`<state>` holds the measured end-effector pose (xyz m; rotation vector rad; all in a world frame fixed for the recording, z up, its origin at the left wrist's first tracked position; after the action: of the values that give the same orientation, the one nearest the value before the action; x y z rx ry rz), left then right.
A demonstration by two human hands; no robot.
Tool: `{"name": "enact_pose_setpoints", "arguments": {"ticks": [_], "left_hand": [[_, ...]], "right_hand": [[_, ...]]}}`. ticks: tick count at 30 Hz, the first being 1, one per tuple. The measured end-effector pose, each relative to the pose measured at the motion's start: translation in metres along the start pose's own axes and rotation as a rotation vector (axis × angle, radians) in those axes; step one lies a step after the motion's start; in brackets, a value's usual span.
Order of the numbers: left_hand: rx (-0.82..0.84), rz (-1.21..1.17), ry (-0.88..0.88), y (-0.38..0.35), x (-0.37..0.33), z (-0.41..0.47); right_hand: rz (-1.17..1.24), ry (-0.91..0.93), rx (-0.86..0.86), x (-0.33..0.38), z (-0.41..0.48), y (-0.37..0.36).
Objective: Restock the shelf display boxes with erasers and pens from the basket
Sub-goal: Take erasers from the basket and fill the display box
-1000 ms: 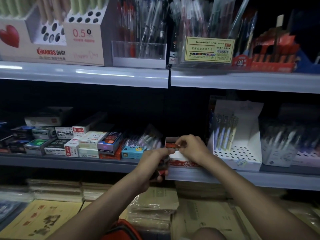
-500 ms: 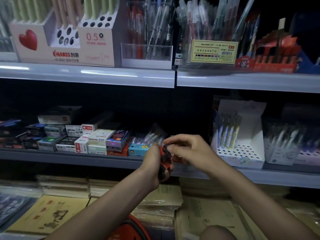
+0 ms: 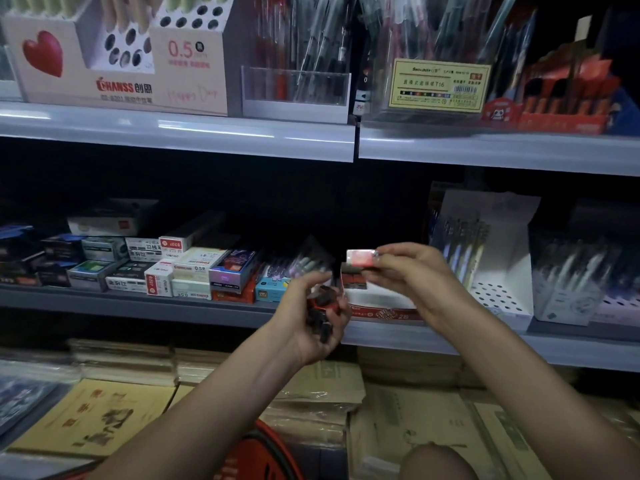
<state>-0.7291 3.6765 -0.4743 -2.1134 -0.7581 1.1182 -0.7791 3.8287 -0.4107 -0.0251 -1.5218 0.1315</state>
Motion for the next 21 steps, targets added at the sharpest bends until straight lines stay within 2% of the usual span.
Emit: {"name": "enact_pose_setpoints", "arguments": {"ticks": [2,5,7,9,12,15,18,21], "left_hand": [[0.002,-0.024,0.001,0.002,-0.002,0.004],[0.008,-0.005,-0.028,0.003,-0.005,0.011],[0.001,0.065,-0.082,0.002,-0.004,0.014],[-0.063,0.228,-0.192,0.001,-0.006,0.016],[-0.166,0.624,-0.424,-0.001,-0.01,0.016],[-0.141,1.023,-0.562,-0.007,-0.004,0.014],[-0.152,1.241,-0.615,-0.004,0.0,0.018],[-0.16,1.338,-0.665,-0.003,0.001,0.02]], "right_hand": [[-0.116,0.044,-0.071,0.001,0.019,0.012],[-0.536,0.114,-0.166,-0.008,0.054,0.023],[-0.817,0.108,-0.166,-0.019,0.079,0.023],[-0.972,0.056,-0.131,-0.032,0.099,0.024],[-1.09,0.031,-0.088,-0.045,0.113,0.023],[-1.124,0.082,-0.067,-0.048,0.11,0.022],[-1.176,0.18,-0.082,-0.043,0.096,0.024],[-1.233,0.21,0.024,-0.045,0.077,0.019]]}}
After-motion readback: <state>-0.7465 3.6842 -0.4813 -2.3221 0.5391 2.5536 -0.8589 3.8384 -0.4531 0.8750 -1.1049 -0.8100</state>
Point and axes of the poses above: each hand's wrist, its own z-axis towards the middle knuckle, its own y-axis out of the back of the hand, x = y × z, the point moved 5 cm from there along z, towards the middle knuckle
